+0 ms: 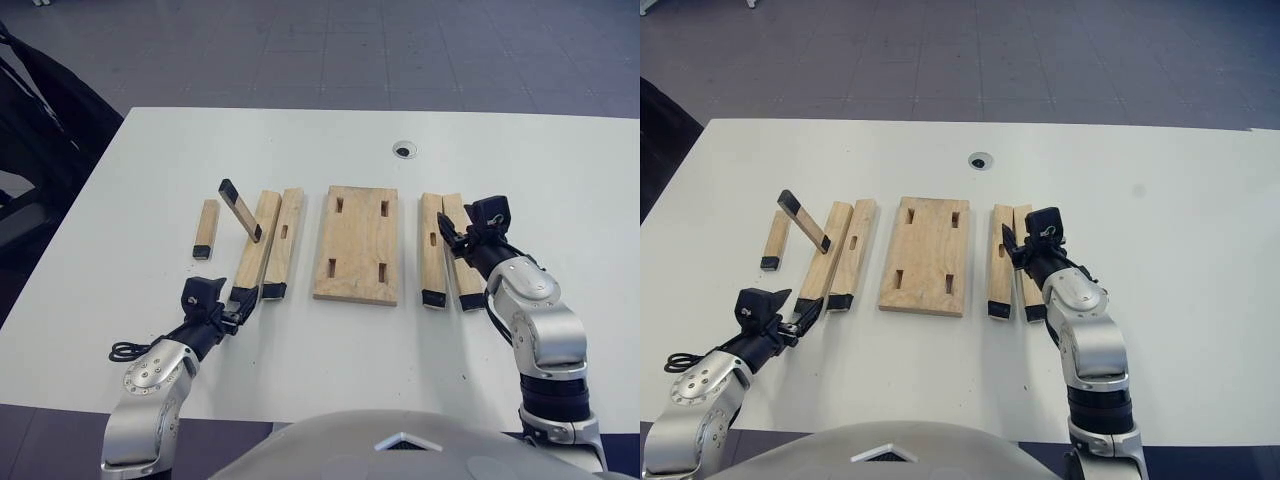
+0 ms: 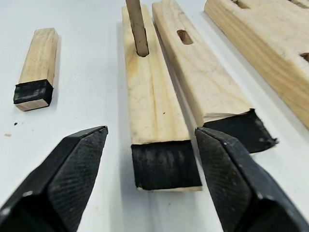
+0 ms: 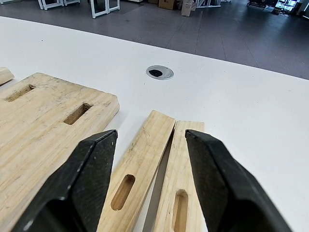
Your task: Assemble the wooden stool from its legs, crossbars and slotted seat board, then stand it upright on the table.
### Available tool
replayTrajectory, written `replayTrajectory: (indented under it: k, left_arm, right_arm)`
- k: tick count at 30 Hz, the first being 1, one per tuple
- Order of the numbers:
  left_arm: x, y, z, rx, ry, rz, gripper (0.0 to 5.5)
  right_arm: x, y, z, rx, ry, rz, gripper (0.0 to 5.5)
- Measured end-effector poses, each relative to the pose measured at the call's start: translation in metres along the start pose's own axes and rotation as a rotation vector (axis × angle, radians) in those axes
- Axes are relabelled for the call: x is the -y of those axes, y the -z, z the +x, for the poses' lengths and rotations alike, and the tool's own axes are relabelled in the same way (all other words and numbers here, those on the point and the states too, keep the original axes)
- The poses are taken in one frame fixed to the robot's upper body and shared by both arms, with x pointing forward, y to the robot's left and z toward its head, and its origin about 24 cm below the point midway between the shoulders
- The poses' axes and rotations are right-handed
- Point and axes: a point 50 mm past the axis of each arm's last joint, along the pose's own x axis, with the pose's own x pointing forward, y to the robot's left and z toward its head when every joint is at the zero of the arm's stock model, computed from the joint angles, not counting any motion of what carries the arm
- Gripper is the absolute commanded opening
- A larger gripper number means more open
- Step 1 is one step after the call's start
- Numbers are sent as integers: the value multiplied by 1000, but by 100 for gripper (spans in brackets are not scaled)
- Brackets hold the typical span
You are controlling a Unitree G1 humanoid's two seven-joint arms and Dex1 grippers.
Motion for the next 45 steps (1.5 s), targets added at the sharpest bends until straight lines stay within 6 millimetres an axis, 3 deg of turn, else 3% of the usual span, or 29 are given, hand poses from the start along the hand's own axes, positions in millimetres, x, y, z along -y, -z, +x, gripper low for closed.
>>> replayTrajectory:
  k: [8,16,21,23,26,27,29,32,36,38,42,45]
  left_arm:
    - [2,5,13,-25,1,0,335]
    - [-14,11,21,4,-25,-14,205]
    - [-24,8,24,24,-58,-4,205]
    - [-28,-7,31,89,-79,-35,205]
    - [-24,-63,44,347,18,-175,205]
    - [-16,-90,47,445,110,-226,205]
    - [-2,-121,48,524,283,-335,205]
    - [19,-148,44,538,591,-506,205]
    - [42,-164,27,477,968,-623,204]
    - [47,-169,19,446,1074,-635,204]
    - [53,-169,18,378,1126,-606,204]
    - [59,-167,20,347,1144,-600,204]
  right_arm:
    - [0,0,1,-2,-4,-1,259]
    - [0,-5,3,19,-7,-8,259]
    - [0,-11,4,56,-1,-4,259]
    - [1,-18,6,90,-24,44,259]
    - [1,-32,14,128,-159,202,273]
    - [1,-37,18,123,-236,280,285]
    - [1,-44,21,117,-370,394,320]
    - [-2,-52,23,84,-598,551,382]
    - [-4,-72,13,96,-962,721,450]
    - [-2,-81,8,120,-1078,775,478]
    - [4,-99,8,178,-1173,847,478]
    - [-3,-110,9,185,-1216,851,478]
